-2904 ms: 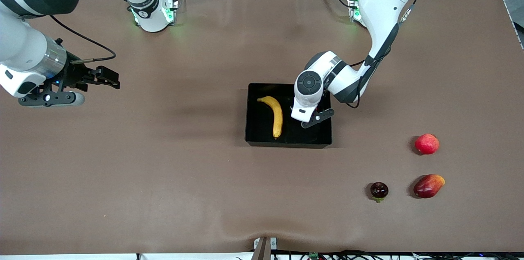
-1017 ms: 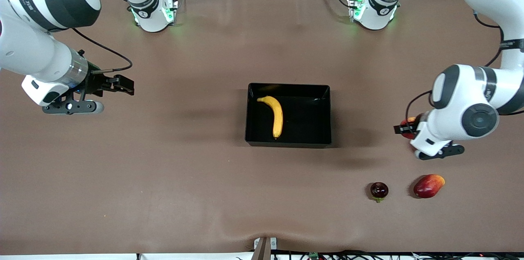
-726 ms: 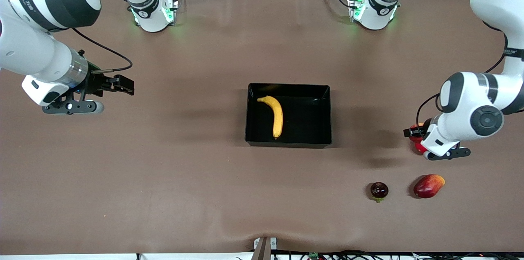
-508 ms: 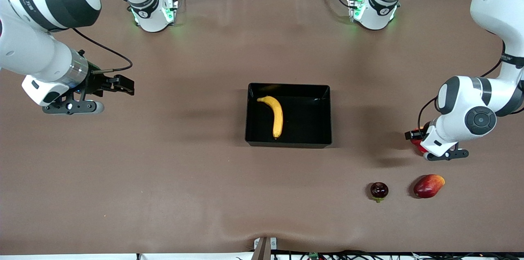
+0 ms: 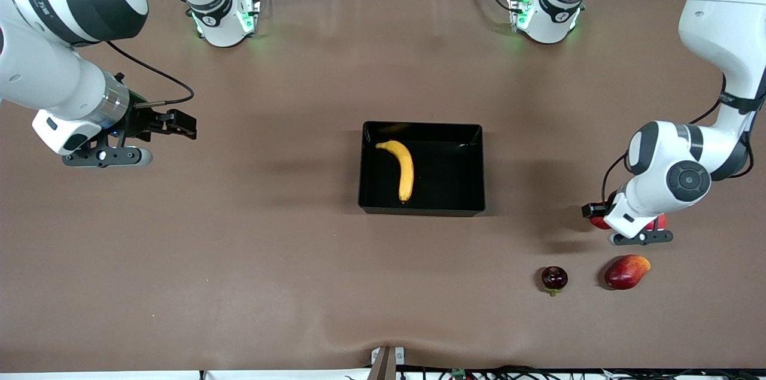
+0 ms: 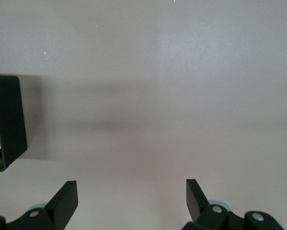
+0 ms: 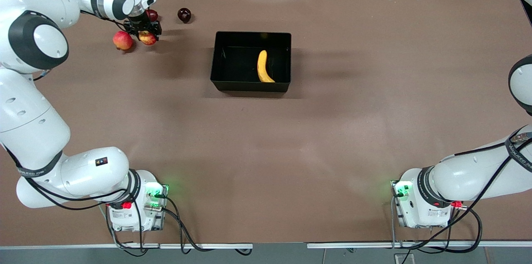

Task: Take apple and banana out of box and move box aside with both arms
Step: 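Carry the apple out of the tray toward the other fruits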

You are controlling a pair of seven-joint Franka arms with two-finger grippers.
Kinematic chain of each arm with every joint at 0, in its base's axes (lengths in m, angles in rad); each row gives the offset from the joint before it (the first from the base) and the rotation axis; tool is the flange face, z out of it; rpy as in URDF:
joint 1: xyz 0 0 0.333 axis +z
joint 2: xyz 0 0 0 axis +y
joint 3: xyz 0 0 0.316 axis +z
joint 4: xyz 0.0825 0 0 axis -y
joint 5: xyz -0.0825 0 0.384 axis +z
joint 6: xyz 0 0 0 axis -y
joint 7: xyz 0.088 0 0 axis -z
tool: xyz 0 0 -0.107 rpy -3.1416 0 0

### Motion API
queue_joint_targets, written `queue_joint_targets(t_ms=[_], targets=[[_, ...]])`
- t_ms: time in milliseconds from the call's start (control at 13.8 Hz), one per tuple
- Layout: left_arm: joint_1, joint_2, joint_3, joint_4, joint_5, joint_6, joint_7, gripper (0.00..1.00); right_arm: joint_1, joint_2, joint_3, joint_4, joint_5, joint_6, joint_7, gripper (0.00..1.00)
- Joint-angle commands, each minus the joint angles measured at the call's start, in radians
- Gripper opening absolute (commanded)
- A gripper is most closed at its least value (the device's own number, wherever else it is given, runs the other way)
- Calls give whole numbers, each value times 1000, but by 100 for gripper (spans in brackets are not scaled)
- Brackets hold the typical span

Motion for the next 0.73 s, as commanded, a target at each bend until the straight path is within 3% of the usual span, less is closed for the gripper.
queue_joint_targets(t_ms=[0,653], targets=[[-24,57,-4,79,20,4,-16,0,12,-1,-5,-2,-5,6,21,100],[-30,169,4,124,84,121,0,0,14,0,-5,-2,-5,7,21,100]])
